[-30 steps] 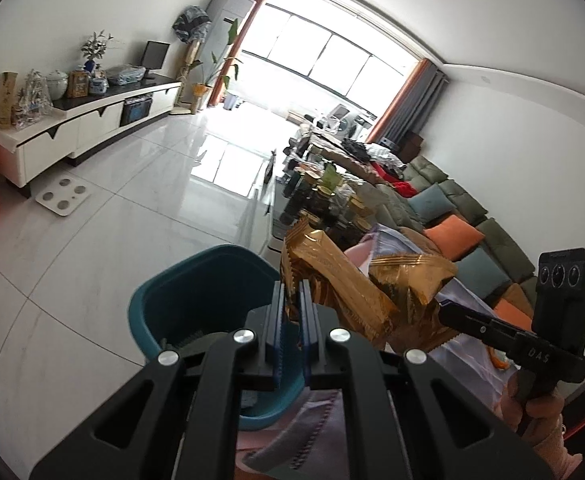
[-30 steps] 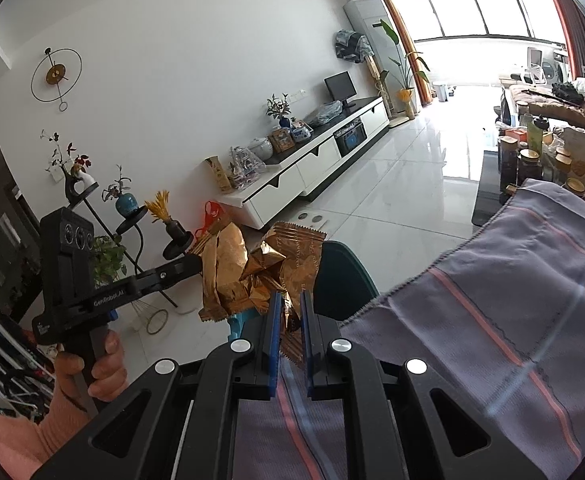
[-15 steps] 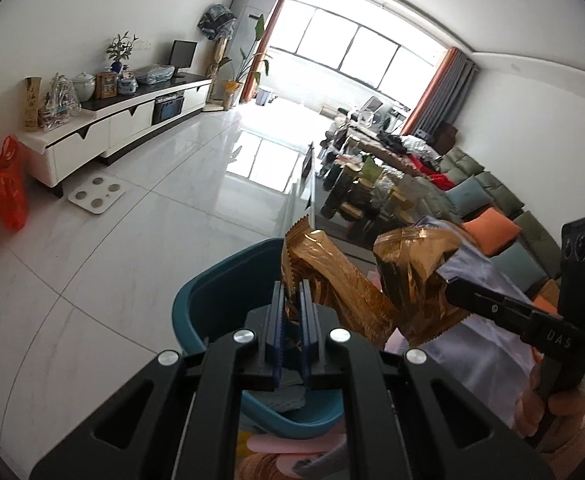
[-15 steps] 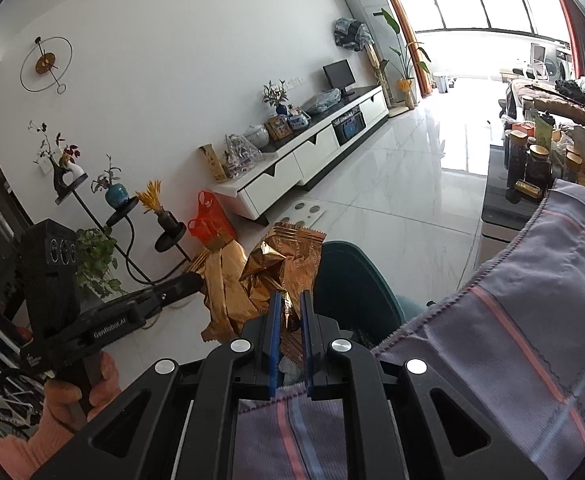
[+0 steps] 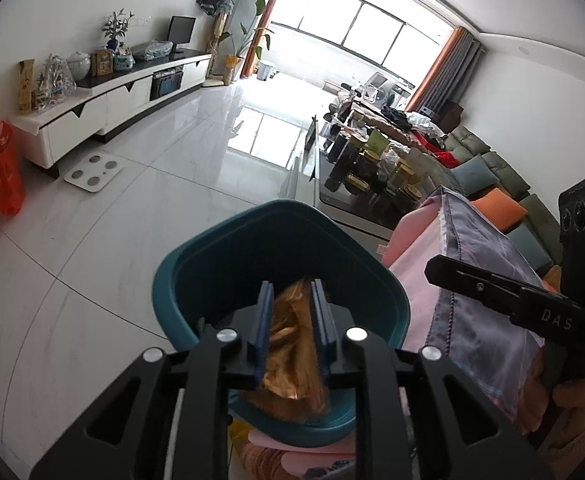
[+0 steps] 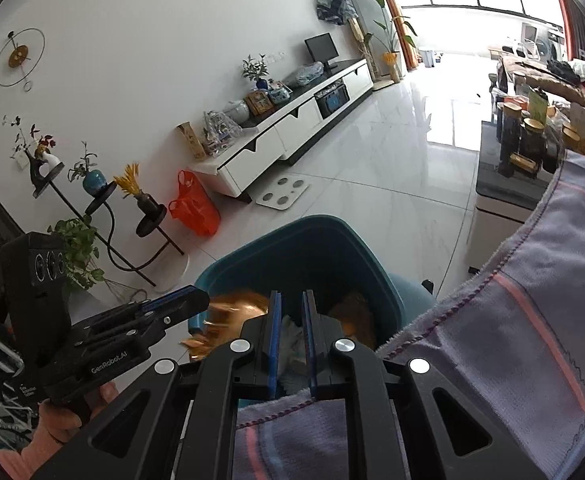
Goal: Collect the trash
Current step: 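Move both open grippers back over the blanket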
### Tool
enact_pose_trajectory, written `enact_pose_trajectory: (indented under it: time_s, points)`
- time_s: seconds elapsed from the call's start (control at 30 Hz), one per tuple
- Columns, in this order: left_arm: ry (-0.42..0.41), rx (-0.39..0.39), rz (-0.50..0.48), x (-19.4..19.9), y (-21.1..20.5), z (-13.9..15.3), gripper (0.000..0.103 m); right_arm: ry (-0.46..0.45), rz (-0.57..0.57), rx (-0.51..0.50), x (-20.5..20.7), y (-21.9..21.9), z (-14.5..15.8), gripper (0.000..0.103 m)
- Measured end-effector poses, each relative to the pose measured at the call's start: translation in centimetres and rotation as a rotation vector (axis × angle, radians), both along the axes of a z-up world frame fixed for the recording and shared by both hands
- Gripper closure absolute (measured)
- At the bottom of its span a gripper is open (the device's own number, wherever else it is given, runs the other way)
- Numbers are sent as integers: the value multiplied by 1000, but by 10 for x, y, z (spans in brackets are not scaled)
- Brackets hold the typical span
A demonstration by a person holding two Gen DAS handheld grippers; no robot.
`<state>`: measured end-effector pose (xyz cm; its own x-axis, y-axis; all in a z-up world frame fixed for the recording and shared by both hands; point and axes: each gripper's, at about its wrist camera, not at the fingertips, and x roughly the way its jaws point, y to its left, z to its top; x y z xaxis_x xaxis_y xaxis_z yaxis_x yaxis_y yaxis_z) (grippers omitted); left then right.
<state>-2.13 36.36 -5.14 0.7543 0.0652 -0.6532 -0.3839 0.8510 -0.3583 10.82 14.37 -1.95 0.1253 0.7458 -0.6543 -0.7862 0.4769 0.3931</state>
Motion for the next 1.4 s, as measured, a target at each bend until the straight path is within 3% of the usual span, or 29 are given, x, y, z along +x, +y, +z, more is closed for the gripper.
enact_pose_trajectory:
  time_s: [0.07,0.13,0.27,0.43,0.63,0.7,0.83,1.07,1.4]
  points:
    - [-4,-13,-2,1,0,-3,73,4,-5,3,1,-3,0,91]
    - [-7,-15,-5,1,-1,-5,73,7,-11,11,1,-7,2,89]
    - [-38,-12,-24,-4,-10,2,72,3,-15,32,-1,-20,9,79]
    - [-118,19,-83,-13,-34,24,61,-44,-16,67,-14,-48,25,66]
    - [-206,53,-226,-18,-91,44,43,-104,-58,100,-27,-102,42,52]
    - [-228,57,-304,-16,-118,47,41,-124,-92,104,-29,-125,46,46]
    - [-239,51,-438,-9,-166,47,34,-145,-180,103,-29,-175,48,45]
    - [-211,19,-666,17,-255,37,33,-172,-379,60,-26,-268,44,45]
    - [-161,18,-879,45,-353,27,33,-143,-622,39,-23,-373,26,45]
